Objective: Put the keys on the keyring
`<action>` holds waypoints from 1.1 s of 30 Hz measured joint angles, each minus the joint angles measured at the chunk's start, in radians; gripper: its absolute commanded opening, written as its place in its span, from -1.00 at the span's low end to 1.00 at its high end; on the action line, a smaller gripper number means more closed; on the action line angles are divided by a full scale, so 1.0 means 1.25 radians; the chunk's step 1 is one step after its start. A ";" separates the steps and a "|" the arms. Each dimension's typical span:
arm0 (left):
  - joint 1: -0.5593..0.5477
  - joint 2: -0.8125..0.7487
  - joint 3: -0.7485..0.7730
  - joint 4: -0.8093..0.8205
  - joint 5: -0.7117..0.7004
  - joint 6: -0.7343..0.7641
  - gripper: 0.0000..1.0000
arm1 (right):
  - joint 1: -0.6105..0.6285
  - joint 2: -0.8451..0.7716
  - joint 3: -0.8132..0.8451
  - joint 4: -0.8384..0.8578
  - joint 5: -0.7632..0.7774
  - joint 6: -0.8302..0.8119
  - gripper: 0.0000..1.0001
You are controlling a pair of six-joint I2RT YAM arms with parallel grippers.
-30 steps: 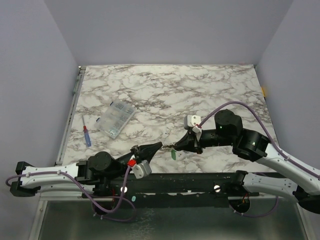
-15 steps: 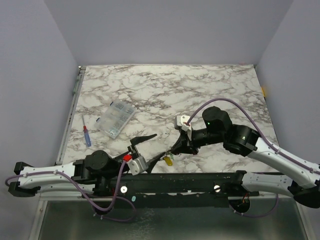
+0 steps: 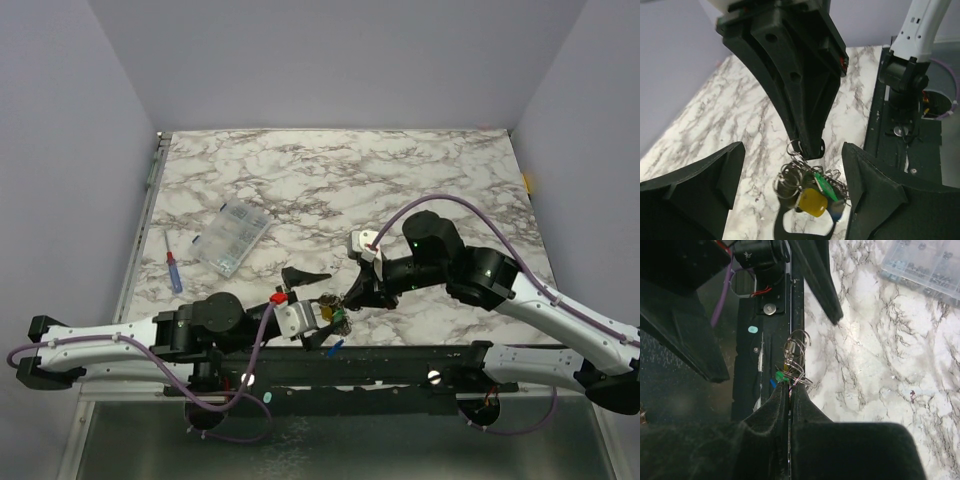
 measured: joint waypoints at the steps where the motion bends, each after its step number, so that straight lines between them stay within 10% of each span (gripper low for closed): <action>1: 0.000 0.008 0.000 -0.007 0.003 -0.009 0.62 | 0.000 0.000 0.000 -0.003 0.000 -0.002 -0.99; 23: 0.038 0.075 -0.056 0.085 0.042 0.002 0.40 | 0.000 -0.053 0.039 -0.092 -0.063 -0.007 -0.99; 31: 0.062 0.136 -0.066 0.142 0.100 0.013 -1.00 | -0.001 -0.053 0.039 -0.095 -0.074 -0.007 -0.99; 33: 0.075 0.146 -0.072 0.162 0.122 0.015 -1.00 | -0.001 -0.055 0.039 -0.098 -0.070 -0.008 -0.99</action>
